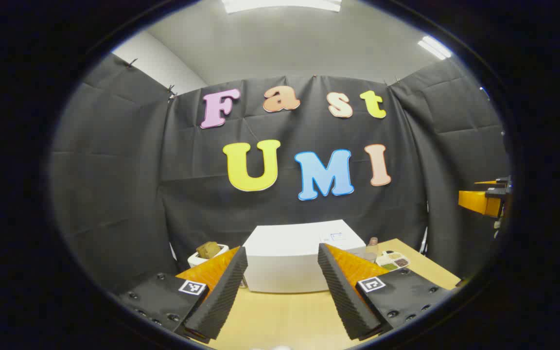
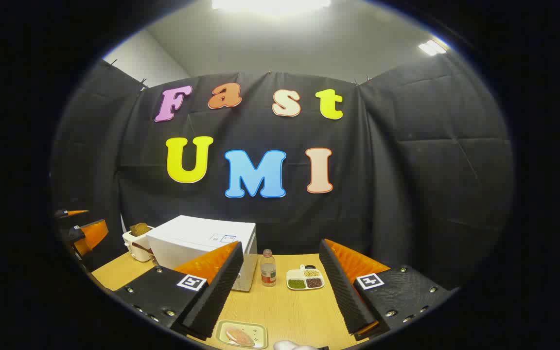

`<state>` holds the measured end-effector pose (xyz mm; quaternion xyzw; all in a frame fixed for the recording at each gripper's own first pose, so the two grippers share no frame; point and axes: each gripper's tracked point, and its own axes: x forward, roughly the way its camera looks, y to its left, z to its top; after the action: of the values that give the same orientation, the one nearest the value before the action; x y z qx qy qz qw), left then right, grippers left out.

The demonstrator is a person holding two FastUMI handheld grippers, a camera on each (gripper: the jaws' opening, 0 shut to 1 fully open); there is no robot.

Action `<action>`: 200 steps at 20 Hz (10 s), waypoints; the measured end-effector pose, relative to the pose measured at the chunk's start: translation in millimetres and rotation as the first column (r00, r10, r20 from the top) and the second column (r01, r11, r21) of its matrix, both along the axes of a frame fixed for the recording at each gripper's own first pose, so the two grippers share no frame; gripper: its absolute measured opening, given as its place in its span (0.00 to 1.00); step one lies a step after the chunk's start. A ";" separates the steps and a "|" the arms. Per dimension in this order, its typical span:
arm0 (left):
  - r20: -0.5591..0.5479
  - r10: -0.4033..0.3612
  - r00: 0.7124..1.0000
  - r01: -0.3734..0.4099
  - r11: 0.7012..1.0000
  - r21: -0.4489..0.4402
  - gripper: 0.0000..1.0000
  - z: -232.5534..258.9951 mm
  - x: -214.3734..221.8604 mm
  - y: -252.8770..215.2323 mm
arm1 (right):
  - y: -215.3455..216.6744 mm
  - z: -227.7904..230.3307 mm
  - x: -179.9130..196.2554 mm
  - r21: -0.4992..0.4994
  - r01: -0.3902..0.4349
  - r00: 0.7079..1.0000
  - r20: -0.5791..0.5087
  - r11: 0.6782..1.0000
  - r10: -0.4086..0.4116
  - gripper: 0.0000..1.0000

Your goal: Open the microwave oven with the left hand, put the food in, and close the microwave oven.

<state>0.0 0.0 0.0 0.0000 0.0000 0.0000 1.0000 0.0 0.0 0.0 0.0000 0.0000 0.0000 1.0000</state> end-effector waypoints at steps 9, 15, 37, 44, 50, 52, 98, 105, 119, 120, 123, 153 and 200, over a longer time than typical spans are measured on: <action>0.015 0.001 1.000 -0.001 1.000 -0.002 0.99 4.8 3.5 0.4 | -2.1 -3.8 -0.7 -0.002 -0.001 1.000 -0.013 1.000 0.001 0.96; 0.014 -0.002 1.000 0.002 1.000 -0.006 0.98 2.3 3.6 -2.4 | -3.0 -3.6 0.4 -0.017 -0.002 1.000 -0.012 1.000 0.001 0.96; -0.129 -0.174 0.976 0.163 0.983 -0.087 1.00 -218.4 192.6 -169.6 | -100.7 53.1 -28.9 -0.174 0.228 0.973 0.004 0.958 -0.231 0.96; -0.142 -0.176 0.974 0.168 0.983 -0.071 1.00 -247.2 265.2 -195.7 | -117.0 25.1 -13.5 -0.162 0.281 0.953 -0.068 0.946 -0.295 0.96; -0.154 -0.183 0.971 0.173 0.982 -0.071 0.94 -254.2 279.2 -198.1 | -115.6 21.8 0.3 -0.172 0.283 0.951 -0.080 0.944 -0.299 0.96; -0.151 -0.185 0.971 0.177 0.982 -0.069 0.88 -254.4 284.3 -197.0 | -113.7 20.6 3.1 -0.171 0.277 0.952 -0.083 0.945 -0.294 0.96; -0.211 -0.116 0.971 0.120 0.993 0.008 0.98 -273.0 102.9 -55.4 | -9.5 14.4 -18.6 -0.137 -0.024 0.995 -0.100 0.990 0.011 0.96; -0.234 -0.030 0.972 0.042 0.998 0.050 1.00 -279.8 50.3 26.2 | 62.0 5.0 -16.4 -0.126 -0.161 0.982 -0.120 0.979 0.147 0.96; -0.273 0.196 0.942 -0.194 0.980 0.035 0.96 -298.3 -18.2 193.6 | 156.2 -10.5 -23.3 -0.101 -0.318 0.941 -0.151 0.943 0.302 0.96; -0.258 0.217 0.941 -0.212 0.976 0.047 0.95 -293.2 -21.1 203.9 | 157.3 -10.5 -22.9 -0.102 -0.318 0.941 -0.151 0.943 0.302 0.96; -0.262 0.247 0.933 -0.246 0.969 0.035 0.99 -295.0 -23.0 219.3 | 161.8 -18.4 -19.7 -0.096 -0.324 0.938 -0.163 0.941 0.306 0.96; -0.075 0.171 0.982 -0.166 0.984 0.063 0.98 -54.0 -36.4 69.9 | 117.5 -393.6 -8.1 -0.092 -0.567 0.624 -0.696 0.819 0.354 0.97; -0.148 -0.033 0.988 0.040 0.998 0.039 0.96 -135.9 69.6 126.2 | 382.4 -275.1 305.2 0.490 -0.078 0.877 -0.381 0.868 0.293 0.51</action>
<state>69.6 126.2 -135.9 0.0210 0.0738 -0.0183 0.9969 305.2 382.4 -275.1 0.2370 0.2278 0.0988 0.9392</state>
